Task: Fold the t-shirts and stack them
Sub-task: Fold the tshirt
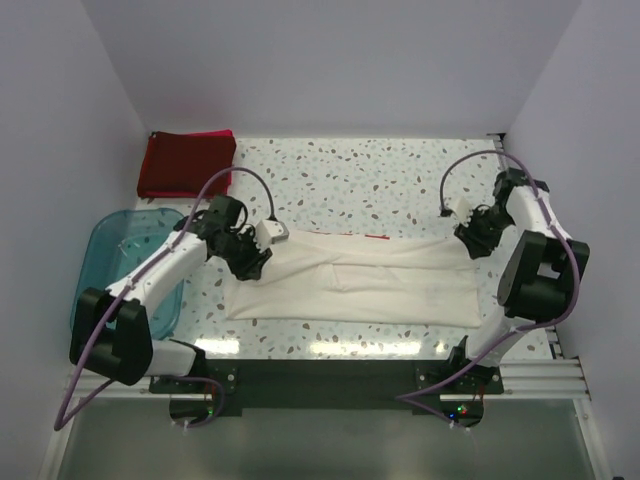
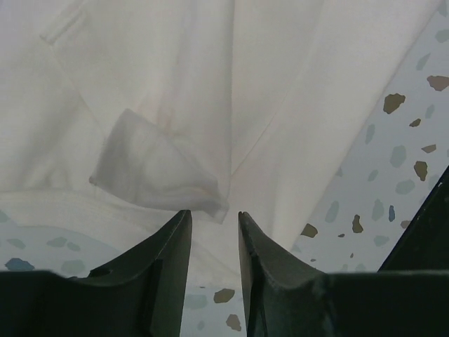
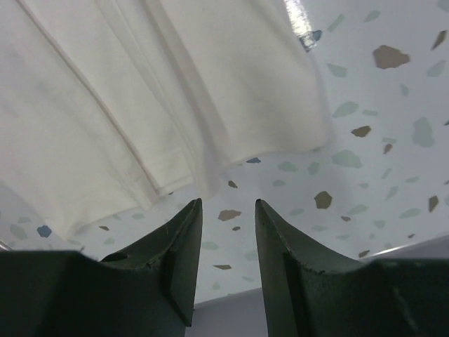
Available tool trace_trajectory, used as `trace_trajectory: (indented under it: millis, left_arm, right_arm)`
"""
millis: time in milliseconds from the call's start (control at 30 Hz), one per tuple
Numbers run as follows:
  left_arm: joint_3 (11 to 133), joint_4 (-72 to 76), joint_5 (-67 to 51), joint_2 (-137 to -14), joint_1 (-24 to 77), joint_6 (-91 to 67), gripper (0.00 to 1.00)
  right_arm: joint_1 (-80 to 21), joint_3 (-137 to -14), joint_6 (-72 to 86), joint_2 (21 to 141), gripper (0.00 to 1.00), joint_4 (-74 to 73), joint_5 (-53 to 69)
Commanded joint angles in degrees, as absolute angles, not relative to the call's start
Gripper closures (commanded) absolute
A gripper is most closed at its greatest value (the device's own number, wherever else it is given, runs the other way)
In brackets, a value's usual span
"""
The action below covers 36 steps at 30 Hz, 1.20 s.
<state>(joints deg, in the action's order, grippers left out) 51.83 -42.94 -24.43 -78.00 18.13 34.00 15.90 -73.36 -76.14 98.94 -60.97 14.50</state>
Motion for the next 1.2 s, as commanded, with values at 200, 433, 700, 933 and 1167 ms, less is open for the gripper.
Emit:
trace_trajectory:
  millis: [200,433,700,933,1167]
  left_arm:
    - [62.7,-38.2,-26.7,-84.3,16.0,28.9,0.61]
    - [70.4,-38.3,-24.9,-94.9,14.9,20.5,0.60]
    - [70.2,-42.8,-25.9,-98.3,14.5,19.9,0.57]
    - [69.1,-43.7,-25.8,-99.2,14.6,18.3,0.57]
    - [68.7,-43.9,-30.0,-97.2,14.6,20.0,0.86]
  right_arm:
    - [14.0,-85.5,-65.8,103.4,0.64,-68.3,22.1]
    - [12.4,-83.9,-59.7,107.3,0.70,-64.5,20.8]
    - [12.4,-78.0,-61.8,106.8,0.80,-63.0,17.1]
    - [12.4,-72.2,-66.8,104.4,0.83,-62.5,13.8]
    - [12.5,-76.0,-67.4,102.8,0.72,-66.1,15.4]
